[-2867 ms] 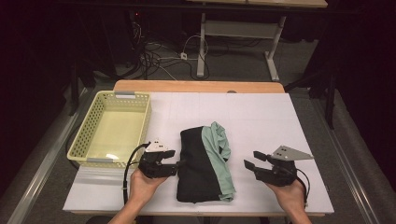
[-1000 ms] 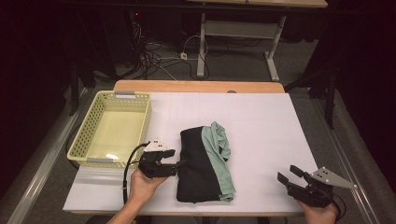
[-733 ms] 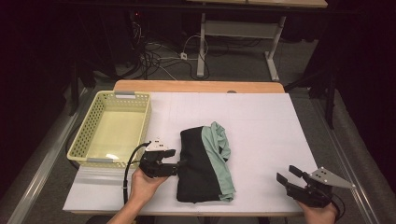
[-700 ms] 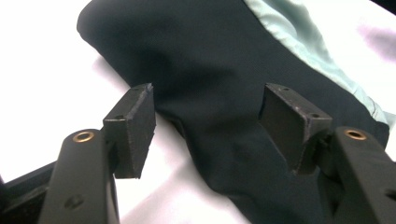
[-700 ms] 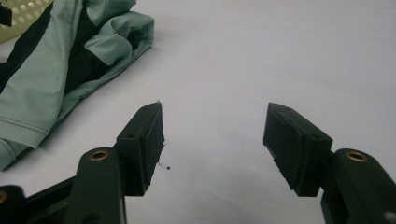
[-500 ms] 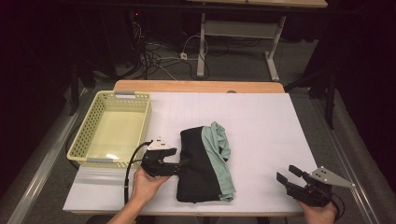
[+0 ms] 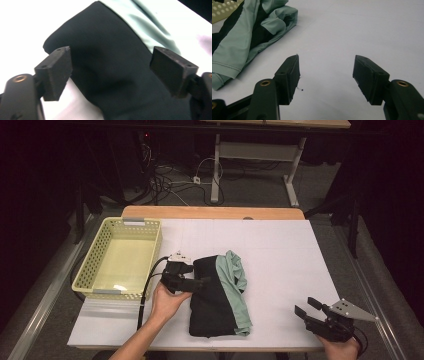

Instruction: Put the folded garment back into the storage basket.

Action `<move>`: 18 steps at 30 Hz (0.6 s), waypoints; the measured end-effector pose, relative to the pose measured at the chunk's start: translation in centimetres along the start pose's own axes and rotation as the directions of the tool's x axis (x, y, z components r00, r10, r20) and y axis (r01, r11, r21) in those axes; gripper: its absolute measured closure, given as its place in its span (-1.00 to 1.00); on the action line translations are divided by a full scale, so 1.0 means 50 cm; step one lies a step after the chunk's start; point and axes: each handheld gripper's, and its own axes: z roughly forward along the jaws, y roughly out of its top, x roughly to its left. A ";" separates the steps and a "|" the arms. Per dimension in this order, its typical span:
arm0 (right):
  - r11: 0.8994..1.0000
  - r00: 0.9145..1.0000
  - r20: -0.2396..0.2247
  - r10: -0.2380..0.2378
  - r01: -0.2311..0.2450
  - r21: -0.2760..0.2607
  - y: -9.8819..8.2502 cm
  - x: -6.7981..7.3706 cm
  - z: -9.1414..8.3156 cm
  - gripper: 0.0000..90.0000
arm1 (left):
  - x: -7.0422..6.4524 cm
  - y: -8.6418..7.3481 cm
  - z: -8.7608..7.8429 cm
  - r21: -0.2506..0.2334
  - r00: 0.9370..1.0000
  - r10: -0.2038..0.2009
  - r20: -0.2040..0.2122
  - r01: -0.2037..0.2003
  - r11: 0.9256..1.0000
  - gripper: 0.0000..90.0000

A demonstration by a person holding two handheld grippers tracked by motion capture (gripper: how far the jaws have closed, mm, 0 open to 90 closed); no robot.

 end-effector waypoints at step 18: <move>1.000 0.999 -0.019 -0.026 0.026 0.017 0.001 0.005 0.005 -0.13 | 0.065 0.043 0.097 0.118 0.986 -0.160 0.043 0.154 0.981 -0.97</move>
